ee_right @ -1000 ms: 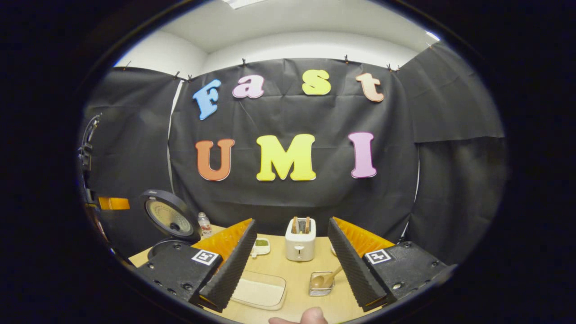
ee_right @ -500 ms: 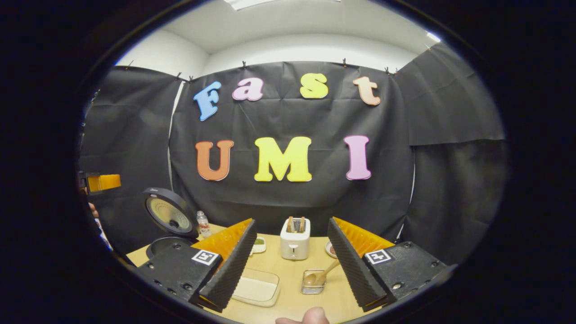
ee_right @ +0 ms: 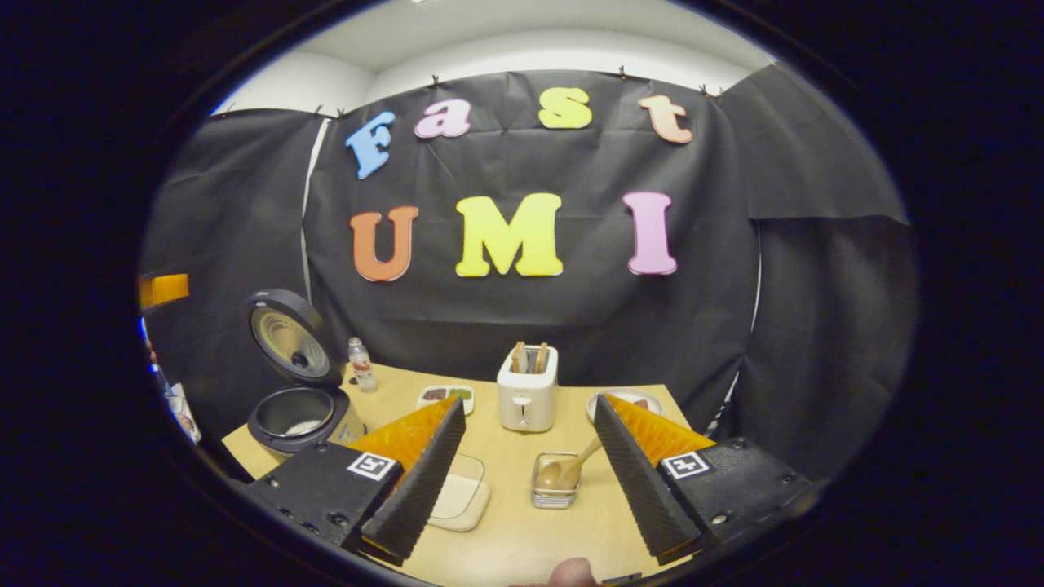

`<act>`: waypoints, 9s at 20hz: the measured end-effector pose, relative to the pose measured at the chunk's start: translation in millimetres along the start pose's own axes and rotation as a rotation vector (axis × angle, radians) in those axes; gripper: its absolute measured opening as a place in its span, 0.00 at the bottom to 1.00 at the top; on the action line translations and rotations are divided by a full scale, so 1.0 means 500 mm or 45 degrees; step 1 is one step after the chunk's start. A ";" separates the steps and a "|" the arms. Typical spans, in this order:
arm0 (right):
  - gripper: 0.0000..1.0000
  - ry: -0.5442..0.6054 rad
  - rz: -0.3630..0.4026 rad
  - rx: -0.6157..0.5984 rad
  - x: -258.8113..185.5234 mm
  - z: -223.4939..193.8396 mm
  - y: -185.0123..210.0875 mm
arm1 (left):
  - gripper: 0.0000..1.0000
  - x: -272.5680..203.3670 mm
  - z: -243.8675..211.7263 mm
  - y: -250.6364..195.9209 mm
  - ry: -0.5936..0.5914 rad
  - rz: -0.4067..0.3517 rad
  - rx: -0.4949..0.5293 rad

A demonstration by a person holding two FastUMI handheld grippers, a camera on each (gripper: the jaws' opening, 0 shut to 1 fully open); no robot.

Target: Close the left gripper, press the button to open the rice cooker; take a wooden spoon from the chopstick holder with the right hand, scoop a spoonful of rice and pour it into the rice cooker, then put the wooden spoon back into the chopstick holder.

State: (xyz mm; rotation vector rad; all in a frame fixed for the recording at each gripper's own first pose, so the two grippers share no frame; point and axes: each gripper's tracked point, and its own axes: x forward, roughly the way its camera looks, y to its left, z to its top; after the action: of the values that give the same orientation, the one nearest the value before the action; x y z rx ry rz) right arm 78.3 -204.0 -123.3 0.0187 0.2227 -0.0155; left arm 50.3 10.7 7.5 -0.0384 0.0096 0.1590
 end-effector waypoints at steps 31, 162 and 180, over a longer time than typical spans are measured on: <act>0.19 0.457 0.030 0.425 0.398 -0.328 -0.141 | 0.95 -0.005 -0.027 0.040 0.083 0.323 0.011; 0.10 0.039 0.440 -0.498 0.286 -0.033 0.864 | 0.95 -0.088 -0.162 0.399 0.117 0.060 0.056; 0.10 0.027 0.554 -0.277 0.254 -0.002 0.881 | 0.95 -0.095 -0.130 0.390 0.082 0.086 0.064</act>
State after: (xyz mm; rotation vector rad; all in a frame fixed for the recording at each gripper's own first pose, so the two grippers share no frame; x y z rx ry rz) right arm 209.4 234.9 -145.2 -0.1498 0.2372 0.4423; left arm -28.1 193.1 -63.9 0.0072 0.0791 0.2249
